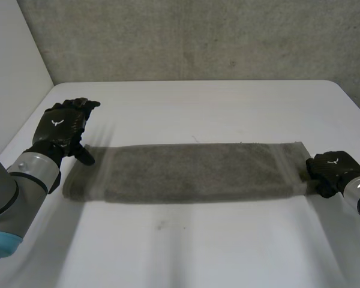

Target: Fold the laundry

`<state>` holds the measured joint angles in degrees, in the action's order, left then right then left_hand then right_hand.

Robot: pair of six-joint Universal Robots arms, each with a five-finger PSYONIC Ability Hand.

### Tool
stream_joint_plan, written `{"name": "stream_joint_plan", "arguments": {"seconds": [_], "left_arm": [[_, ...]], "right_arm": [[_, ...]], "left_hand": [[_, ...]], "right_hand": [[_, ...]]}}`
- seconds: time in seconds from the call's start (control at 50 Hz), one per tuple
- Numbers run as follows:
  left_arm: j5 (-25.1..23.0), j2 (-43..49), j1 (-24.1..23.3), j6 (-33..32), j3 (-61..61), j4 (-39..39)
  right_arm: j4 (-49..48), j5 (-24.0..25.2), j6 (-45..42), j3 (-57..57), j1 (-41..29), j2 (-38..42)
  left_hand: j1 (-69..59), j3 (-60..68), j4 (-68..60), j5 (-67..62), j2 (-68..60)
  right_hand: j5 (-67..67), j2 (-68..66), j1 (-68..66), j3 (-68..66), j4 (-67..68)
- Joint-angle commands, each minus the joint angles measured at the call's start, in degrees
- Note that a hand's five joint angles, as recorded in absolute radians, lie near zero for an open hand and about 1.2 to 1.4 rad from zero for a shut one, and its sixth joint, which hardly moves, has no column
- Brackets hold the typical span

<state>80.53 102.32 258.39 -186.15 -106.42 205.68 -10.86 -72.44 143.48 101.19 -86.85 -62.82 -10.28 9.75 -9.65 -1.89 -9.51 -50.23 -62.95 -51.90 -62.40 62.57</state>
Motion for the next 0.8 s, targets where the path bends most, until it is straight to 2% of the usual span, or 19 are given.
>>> {"name": "stream_joint_plan", "arguments": {"seconds": [0.02,0.14,0.18,0.2,0.24,0.3,0.42,0.46,0.48,0.5,0.52,0.56,0.58,0.62,0.64,0.66,0.68,0.72,0.8], "left_arm": [[0.07,-0.1,0.1,0.0,-0.19,-0.02],[0.07,-0.28,0.19,0.0,-0.19,-0.02],[0.07,-0.37,0.19,0.0,-0.19,-0.02],[0.07,-0.45,0.19,0.0,-0.19,-0.02],[0.15,-0.63,0.19,0.0,-0.28,-0.02],[0.15,-0.72,0.1,0.08,-0.19,-0.02],[0.24,-0.89,-0.07,0.0,-0.28,-0.02],[0.24,-0.98,-0.16,0.08,-0.36,-0.02],[0.24,-1.07,-0.16,0.08,-0.36,-0.02],[0.24,-1.07,-0.16,0.08,-0.36,-0.02],[0.33,-1.33,-0.16,0.08,-0.36,-0.11],[0.33,-1.59,-0.16,0.08,-0.36,-0.11],[0.33,-1.86,-0.25,0.08,-0.36,-0.11],[0.33,-2.21,-0.25,0.08,-0.45,-0.11],[0.33,-2.47,-0.25,0.08,-0.71,-0.02],[0.33,-2.48,-0.25,0.08,-0.72,-0.02],[0.24,-2.74,-0.25,0.08,-0.98,-0.02],[0.24,-2.91,-0.25,0.08,-1.07,-0.02],[0.24,-3.35,-0.25,0.08,-1.07,-0.02]], "right_arm": [[-0.83,-0.42,-3.72,-1.26,0.88,2.35],[-0.83,-4.2,-5.4,-3.11,4.14,2.27],[-0.65,-9.89,-6.28,-4.94,7.29,1.57],[-0.65,-9.92,-6.28,-4.95,7.3,1.56],[-0.65,-14.29,-6.98,-6.61,9.23,0.08],[-0.82,-15.8,-7.68,-7.32,9.41,-2.55],[-1.27,-15.54,-7.86,-7.85,8.36,-5.64],[-1.7,-15.1,-7.16,-8.64,1.81,-7.31],[-1.7,-15.1,-7.16,-8.64,1.77,-7.31],[-1.97,-14.67,-6.98,-9.69,-2.84,-7.84],[-1.97,-14.66,-6.98,-9.7,-2.89,-7.84],[-2.49,-13.96,-6.98,-11.89,-11.64,-8.02],[-2.5,-13.96,-6.98,-11.9,-11.68,-8.02],[-3.89,-13.61,-7.59,-14.43,-20.08,-7.58],[-3.9,-13.61,-7.6,-14.44,-20.12,-7.58],[-5.03,-13.61,-7.77,-15.66,-24.29,-6.88],[-5.04,-13.61,-7.77,-15.67,-24.34,-6.88],[-7.32,-13.26,-7.25,-18.21,-32.3,-3.73],[-8.3,-12.38,-7.16,-20.24,-38.66,-0.28]], "left_hand": [[0.28,0.25,-0.35,1.89,-0.49],[0.28,0.25,-0.35,1.89,-0.49],[0.28,0.25,-0.35,1.89,-0.49],[0.28,0.25,-0.35,1.89,-0.49],[0.28,0.25,-0.35,1.89,-0.49],[0.28,0.25,-0.35,1.89,-0.49],[0.28,0.25,-0.35,1.89,-0.49],[0.28,0.25,-0.35,1.89,-0.49],[0.28,0.25,-0.35,1.89,-0.49],[0.28,0.25,-0.35,1.89,-0.49],[0.28,0.25,-0.35,1.89,-0.49],[0.28,0.25,-0.35,1.89,-0.49],[0.28,0.25,-0.35,1.89,-0.49],[0.28,0.25,-0.35,1.89,-0.49],[0.28,0.25,-0.35,1.89,-0.49],[0.28,0.25,-0.35,1.89,-0.49],[0.28,0.25,-0.35,1.89,-0.49],[0.28,0.25,-0.35,1.89,-0.49],[0.28,0.25,-0.35,1.89,-0.49]], "right_hand": [[-19.77,-17.05,-28.1,-17.6,17.43],[-19.77,-17.05,-28.1,-17.6,17.43],[-19.77,-17.05,-28.1,-17.6,17.43],[-19.77,-17.05,-28.1,-17.6,17.43],[-19.77,-17.05,-28.1,-17.6,17.43],[-19.77,-17.05,-28.1,-17.6,17.43],[-19.77,-17.05,-28.1,-17.6,17.43],[-19.77,-17.05,-28.1,-17.6,17.43],[-19.77,-17.05,-28.1,-17.6,17.43],[-19.77,-17.05,-28.1,-17.6,17.43],[-19.77,-17.05,-28.1,-17.6,17.43],[-19.77,-17.05,-28.1,-17.6,17.43],[-19.77,-17.05,-28.1,-17.6,17.43],[-19.77,-17.05,-28.1,-17.6,17.43],[-19.77,-17.05,-28.1,-17.6,17.43],[-19.77,-17.05,-28.1,-17.6,17.43],[-19.77,-17.05,-28.1,-17.6,17.43],[-19.77,-17.05,-28.1,-17.6,17.43],[-19.77,-17.05,-28.1,-17.6,17.43]]}}
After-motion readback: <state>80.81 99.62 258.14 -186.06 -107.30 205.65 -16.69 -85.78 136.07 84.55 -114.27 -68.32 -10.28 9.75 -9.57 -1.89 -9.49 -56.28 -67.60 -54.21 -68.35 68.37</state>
